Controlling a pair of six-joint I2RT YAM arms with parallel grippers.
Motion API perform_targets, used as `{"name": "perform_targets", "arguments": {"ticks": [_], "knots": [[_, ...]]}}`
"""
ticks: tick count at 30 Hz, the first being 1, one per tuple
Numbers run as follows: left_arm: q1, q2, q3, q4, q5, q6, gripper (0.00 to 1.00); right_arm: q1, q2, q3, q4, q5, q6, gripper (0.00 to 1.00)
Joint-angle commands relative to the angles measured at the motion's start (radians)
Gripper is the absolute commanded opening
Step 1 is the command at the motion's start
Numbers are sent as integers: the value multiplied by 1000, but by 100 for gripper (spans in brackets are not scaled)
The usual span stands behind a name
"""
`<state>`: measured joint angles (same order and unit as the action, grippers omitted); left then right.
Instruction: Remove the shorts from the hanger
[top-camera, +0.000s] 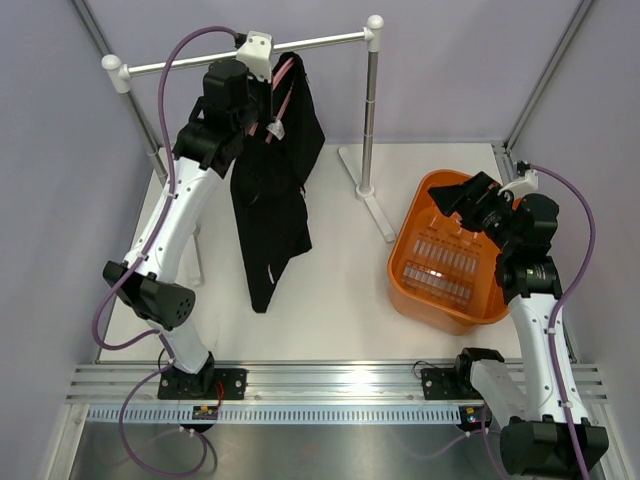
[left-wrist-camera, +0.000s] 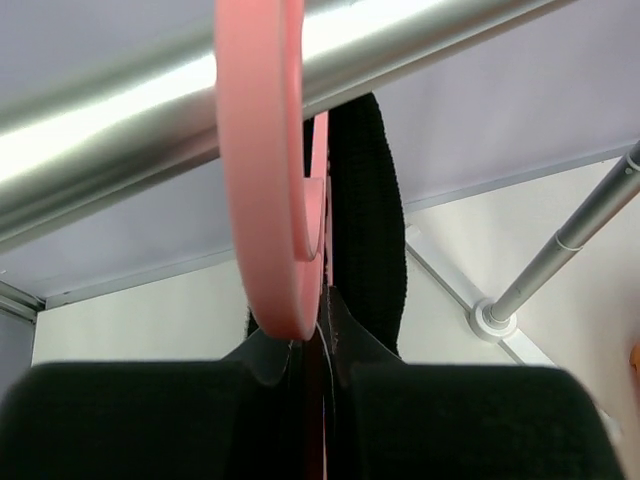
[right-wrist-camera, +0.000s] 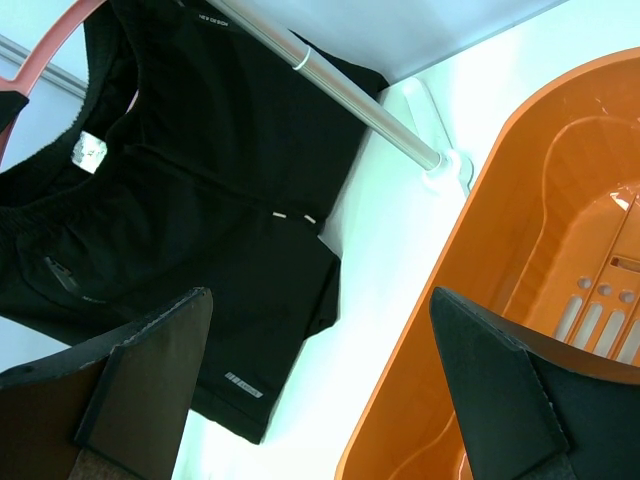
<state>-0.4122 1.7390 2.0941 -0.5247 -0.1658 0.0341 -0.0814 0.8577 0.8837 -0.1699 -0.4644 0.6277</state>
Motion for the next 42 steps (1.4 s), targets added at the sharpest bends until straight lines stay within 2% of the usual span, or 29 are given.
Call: {"name": "perform_targets", "arguments": {"ticks": [1,8,12,18,26,28,34,38,42], "knots": [[4,-13,95,42,40,21,0,-4,4,55,23,-16,-17,99],[4,-87,113,51,120,20,0,-4,15,81,20,-16,-26,99],[4,-102,121,-9,126,9,0,-4,24,86,24,-23,-20,100],[4,-180,1,-26,187,-30,0,-4,47,100,29,-59,-31,99],[-14,-219,-25,-139,227,-88,0,20,102,167,-48,-109,-82,95],[-52,-265,-83,-133,203,-103,0,75,110,184,-85,-53,-111,94],[-198,-403,-238,-144,109,-134,0,349,147,309,-201,191,-189,91],[-287,-499,-383,-137,80,-166,0,480,190,368,-238,286,-224,91],[-324,-584,-508,-106,68,-184,0,577,242,411,-261,387,-240,89]]}}
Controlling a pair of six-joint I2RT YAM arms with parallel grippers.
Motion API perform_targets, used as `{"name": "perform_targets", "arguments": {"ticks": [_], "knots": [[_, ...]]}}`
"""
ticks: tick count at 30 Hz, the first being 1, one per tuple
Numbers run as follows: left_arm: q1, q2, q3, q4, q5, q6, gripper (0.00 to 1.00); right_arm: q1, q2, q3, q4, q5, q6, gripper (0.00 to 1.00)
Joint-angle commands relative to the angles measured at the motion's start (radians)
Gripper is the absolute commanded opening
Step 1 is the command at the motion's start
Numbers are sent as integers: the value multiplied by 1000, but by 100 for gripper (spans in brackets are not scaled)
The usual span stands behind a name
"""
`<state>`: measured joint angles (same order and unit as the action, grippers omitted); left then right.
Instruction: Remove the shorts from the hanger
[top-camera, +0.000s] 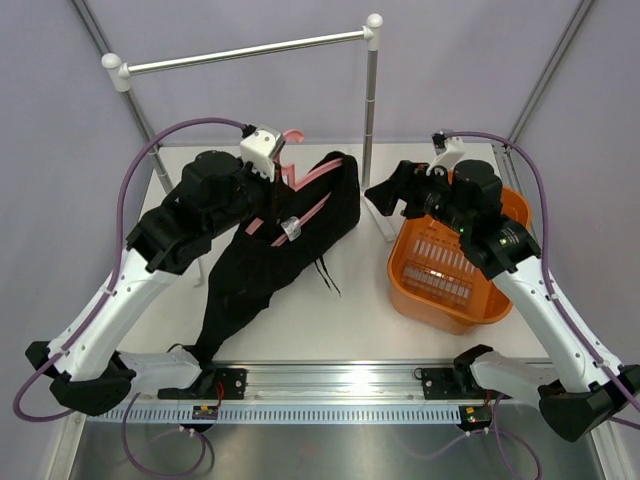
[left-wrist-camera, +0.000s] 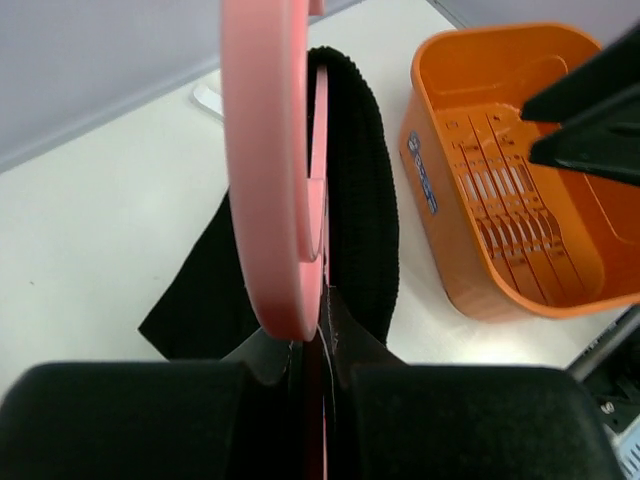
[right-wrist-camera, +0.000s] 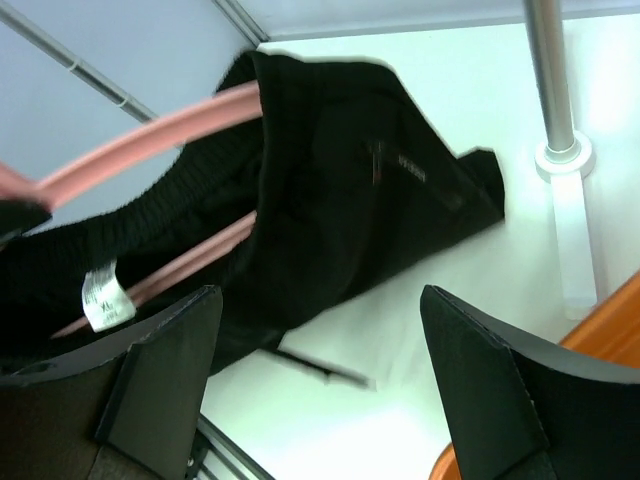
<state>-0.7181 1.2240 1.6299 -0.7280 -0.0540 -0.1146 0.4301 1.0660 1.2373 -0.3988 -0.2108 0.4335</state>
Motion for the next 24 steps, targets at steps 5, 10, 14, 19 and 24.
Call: {"name": "perform_targets", "arguments": {"ticks": [5,10,14,19,24], "knots": [[-55,-110,-104,110,-24,-42,0,122,87,100,-44,174,-61,87],[-84,-107,-97,110,-21,-37,0,171,172,157,-54,206,-59,84],[-99,-100,-99,107,-36,-28,0,193,212,186,-52,243,-53,84],[-107,-103,-87,108,-40,-22,0,206,268,229,-92,289,-53,78],[-113,-98,-56,82,-35,-7,0,206,293,244,-98,349,-52,52]]}}
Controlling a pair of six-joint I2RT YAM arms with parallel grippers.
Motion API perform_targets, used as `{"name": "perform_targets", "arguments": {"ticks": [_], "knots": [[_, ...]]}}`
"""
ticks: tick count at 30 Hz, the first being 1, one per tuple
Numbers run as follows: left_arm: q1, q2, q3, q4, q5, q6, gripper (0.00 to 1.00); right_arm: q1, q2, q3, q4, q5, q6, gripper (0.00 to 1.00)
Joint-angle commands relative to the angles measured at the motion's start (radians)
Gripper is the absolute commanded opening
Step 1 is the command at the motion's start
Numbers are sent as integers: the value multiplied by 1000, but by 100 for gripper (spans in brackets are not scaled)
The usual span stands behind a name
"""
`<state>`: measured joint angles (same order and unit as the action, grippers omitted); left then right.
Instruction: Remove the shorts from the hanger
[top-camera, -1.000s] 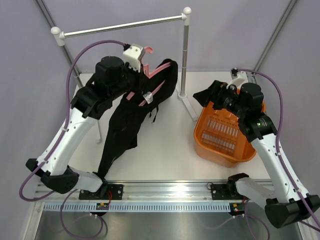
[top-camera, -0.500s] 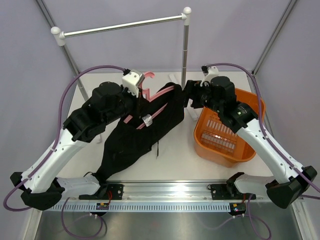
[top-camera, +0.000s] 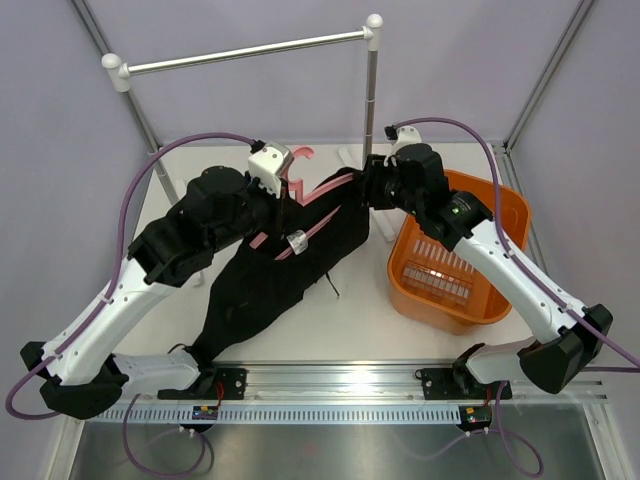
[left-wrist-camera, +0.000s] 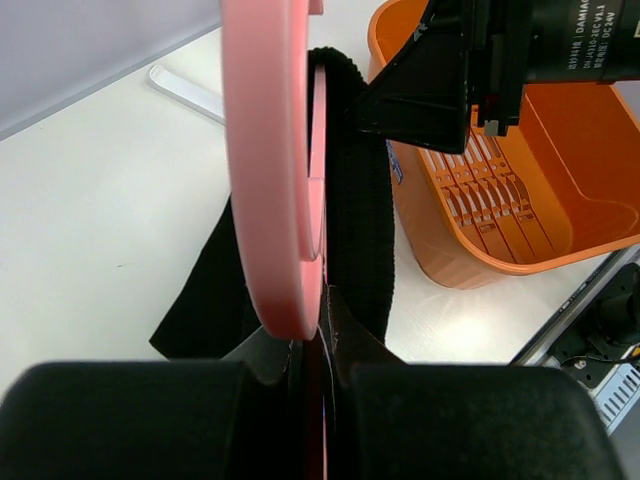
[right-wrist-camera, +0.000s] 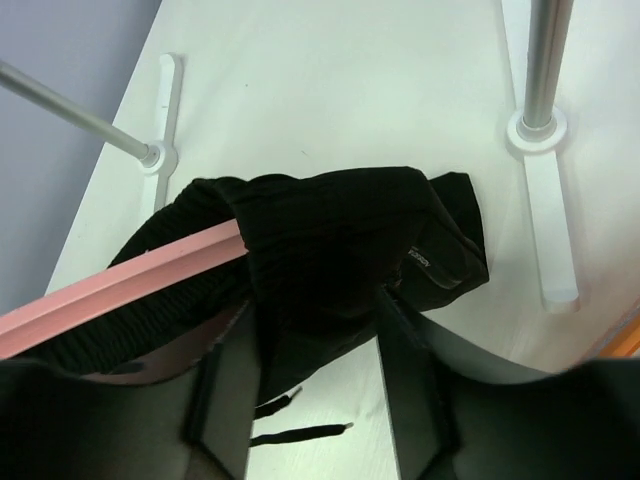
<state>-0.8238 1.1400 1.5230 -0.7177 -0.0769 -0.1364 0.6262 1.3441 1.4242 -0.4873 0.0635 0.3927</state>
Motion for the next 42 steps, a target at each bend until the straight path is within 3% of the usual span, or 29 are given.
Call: {"name": "perform_targets", "arguments": {"ticks": [1,3,7,8,16,27,33,42], "knots": [[-8,-13,54,69,-12,15,0,9,21,74,-14,81,-14,47],[-8,-13,57,60,-12,20,0,10,42,93,-30,93,-20,38],[-12,-11,58,43,-11,24,0,10,62,139,-50,133,-32,2],[-14,-10,62,35,-11,30,0,10,66,148,-60,166,-40,0],[-93,-25,98,-54,-38,66,0,-5,161,306,-169,351,-81,0],[-103,-109,94,-37,-96,78,0,-134,253,348,-162,217,-51,0],[-103,-176,-44,254,-233,20,0,-71,201,260,-129,140,-20,0],[-103,-171,-213,695,-386,-5,0,298,79,197,-97,212,6,0]]}}
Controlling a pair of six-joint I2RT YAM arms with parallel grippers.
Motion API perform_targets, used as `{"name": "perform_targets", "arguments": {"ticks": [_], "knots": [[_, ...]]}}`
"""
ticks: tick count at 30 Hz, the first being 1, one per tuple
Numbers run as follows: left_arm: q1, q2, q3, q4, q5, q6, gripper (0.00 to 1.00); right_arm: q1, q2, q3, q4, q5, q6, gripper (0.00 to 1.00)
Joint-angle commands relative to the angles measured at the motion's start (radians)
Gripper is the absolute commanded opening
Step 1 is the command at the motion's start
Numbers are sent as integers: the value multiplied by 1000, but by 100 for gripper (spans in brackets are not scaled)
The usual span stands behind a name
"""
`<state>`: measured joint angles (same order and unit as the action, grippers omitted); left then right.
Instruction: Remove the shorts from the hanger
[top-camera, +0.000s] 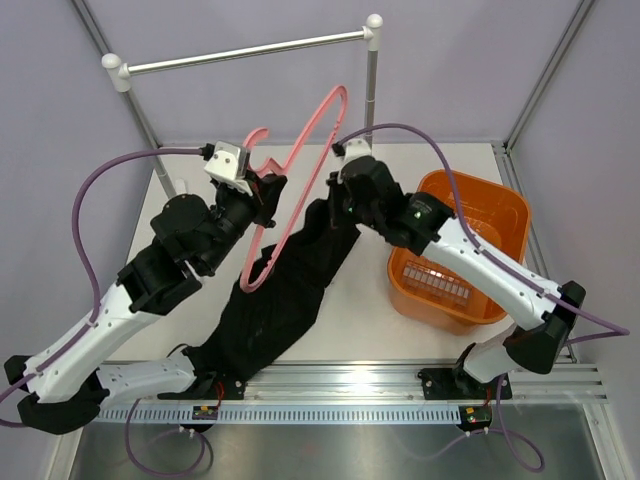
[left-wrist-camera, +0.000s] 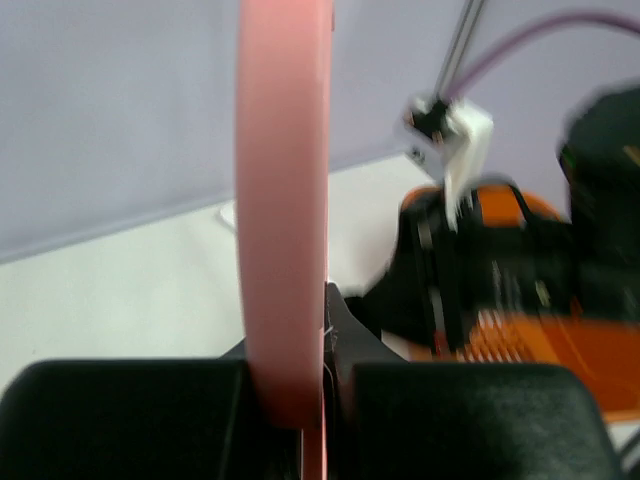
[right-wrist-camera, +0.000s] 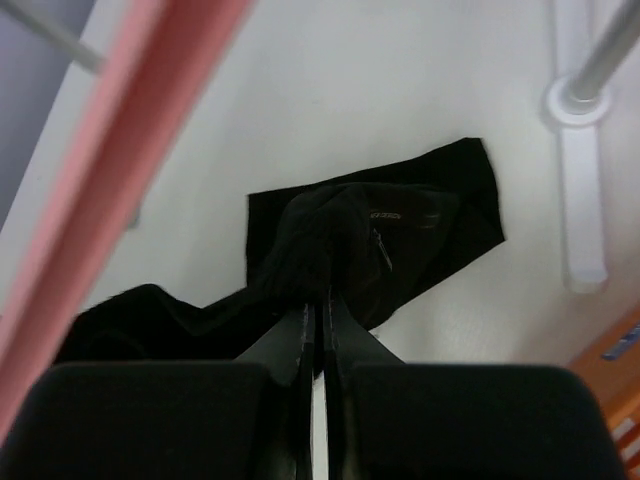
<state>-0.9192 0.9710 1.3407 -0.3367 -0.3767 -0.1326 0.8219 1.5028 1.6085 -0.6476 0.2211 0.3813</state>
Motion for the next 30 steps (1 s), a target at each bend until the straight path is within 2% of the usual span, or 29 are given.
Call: {"name": "perform_targets", "arguments": {"ticks": [1,2,5,7,11,15,17,18,19,22,27,30], "knots": [[-7,6,-31,329,-100,5,0,133,-81,21,54,76,16,0],[-7,15,-23,359,-114,11,0,173,-84,30,46,89,11,0],[-7,61,72,323,-177,43,0,183,-96,89,-3,164,-28,0],[-7,83,145,237,-240,59,0,178,-93,171,-56,281,-90,0],[-7,75,202,105,-287,39,0,140,-76,387,-124,391,-189,0],[-7,37,196,-56,-327,-4,0,134,-76,656,-86,613,-382,0],[-7,14,172,-111,-334,-15,0,134,-104,706,-11,688,-488,0],[-7,-17,160,-123,-332,-30,0,134,-124,700,44,716,-583,0],[-7,-32,147,-136,-330,-35,0,134,-144,691,154,748,-625,0],[-7,-80,109,-163,-324,-45,0,134,-228,639,326,770,-743,0],[-7,-94,95,-214,-312,-58,0,134,-292,519,524,817,-889,0],[-7,-100,78,-213,-312,-56,0,131,-306,472,557,839,-909,0]]}}
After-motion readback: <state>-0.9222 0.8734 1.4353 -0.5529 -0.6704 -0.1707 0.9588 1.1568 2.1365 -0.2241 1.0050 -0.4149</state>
